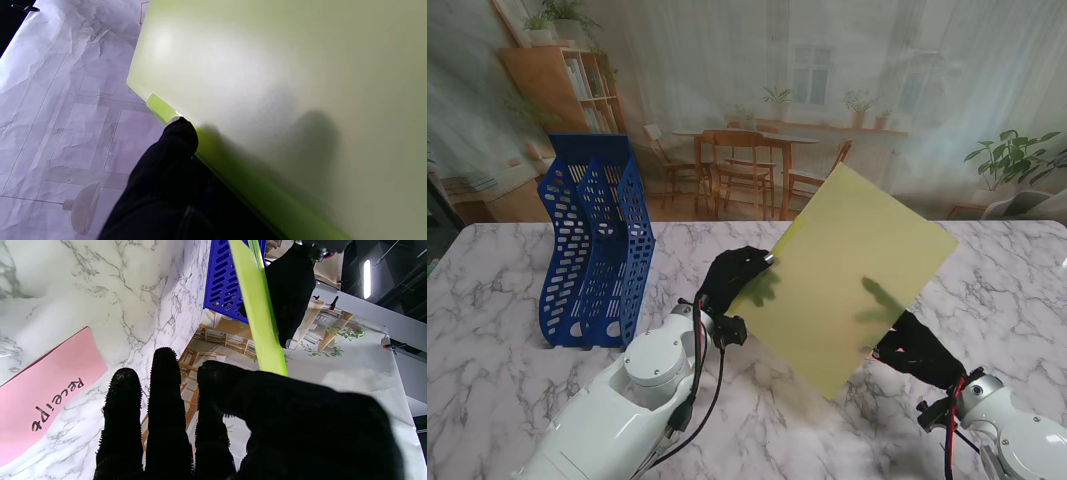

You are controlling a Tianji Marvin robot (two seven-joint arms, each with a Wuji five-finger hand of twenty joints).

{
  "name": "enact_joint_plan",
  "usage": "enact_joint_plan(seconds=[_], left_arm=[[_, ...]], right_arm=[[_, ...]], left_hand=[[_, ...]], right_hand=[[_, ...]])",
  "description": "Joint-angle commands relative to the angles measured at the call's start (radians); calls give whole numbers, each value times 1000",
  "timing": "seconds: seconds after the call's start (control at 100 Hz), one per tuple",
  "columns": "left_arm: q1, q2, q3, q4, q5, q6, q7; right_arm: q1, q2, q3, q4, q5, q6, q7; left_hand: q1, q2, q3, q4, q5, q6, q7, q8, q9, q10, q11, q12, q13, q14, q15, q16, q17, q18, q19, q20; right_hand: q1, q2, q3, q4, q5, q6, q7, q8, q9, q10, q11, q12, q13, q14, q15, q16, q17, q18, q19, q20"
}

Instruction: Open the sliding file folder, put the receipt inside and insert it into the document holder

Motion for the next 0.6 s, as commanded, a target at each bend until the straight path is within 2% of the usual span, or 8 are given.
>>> enact_joint_plan(seconds=[0.0, 0.07, 0.15, 0.23, 0.29, 0.59], left_arm=[[-4, -8, 4, -8, -5, -4, -12], [-4, -8, 5, -8, -6, -5, -14], [-5, -7, 5, -8, -4, -6, -17], [-5, -6, 6, -6, 0, -6, -19], [-6, -6, 6, -5, 3, -5, -19], [-6, -6, 5, -4, 13, 2, -15]], right_arm=[[2, -1, -11, 2, -10, 13, -7], [7, -4, -19, 2, -6, 18, -17], [10, -5, -22, 2, 10, 27, -14], [8, -5, -23, -2, 12, 36, -13], [7, -5, -25, -1, -1, 33, -19], [-6, 1, -6, -15, 30, 54, 27]], left_hand=[[73, 20, 110, 4, 35, -104, 112, 20, 31, 7, 31, 11, 29, 71, 34, -11, 60, -56, 54, -4], [73, 21, 111, 4, 34, -106, 113, 19, 30, 7, 31, 11, 28, 71, 33, -11, 60, -55, 55, -5], [73, 23, 109, 4, 33, -105, 112, 18, 29, 6, 30, 11, 27, 73, 33, -12, 55, -55, 54, -7], [73, 23, 108, 4, 32, -107, 113, 18, 28, 6, 29, 11, 25, 73, 32, -12, 54, -56, 55, -8], [73, 23, 107, 4, 32, -107, 113, 18, 27, 4, 29, 12, 24, 72, 32, -12, 52, -56, 56, -9], [73, 25, 105, 5, 30, -109, 114, 18, 26, 2, 31, 13, 20, 72, 34, -11, 48, -56, 60, -10]], right_hand=[[34, -45, 57, -10, 2, -83, -13, -24, -21, -27, -15, -10, 18, -38, 1, -9, 13, -54, 23, -10], [26, -34, 17, -25, 1, -98, -5, -21, -15, -22, -15, -9, 22, -33, 11, -7, 13, -49, 33, -15], [0, -13, -48, -25, 0, -90, 0, -13, -23, -5, -24, -13, 9, -21, 10, -8, -2, -41, 33, -23], [-38, 5, -169, -26, -4, -77, 5, 18, -37, 1, -35, -18, -12, -12, 7, -7, -26, -24, 28, -25], [-54, 10, -213, -25, -4, -71, 5, 28, -38, 5, -35, -18, -13, -11, 8, -6, -29, -15, 26, -24], [-85, 15, -269, -15, -7, -36, -3, 33, -86, 7, -64, -31, -94, -3, -34, -18, -103, 21, -23, -27]])
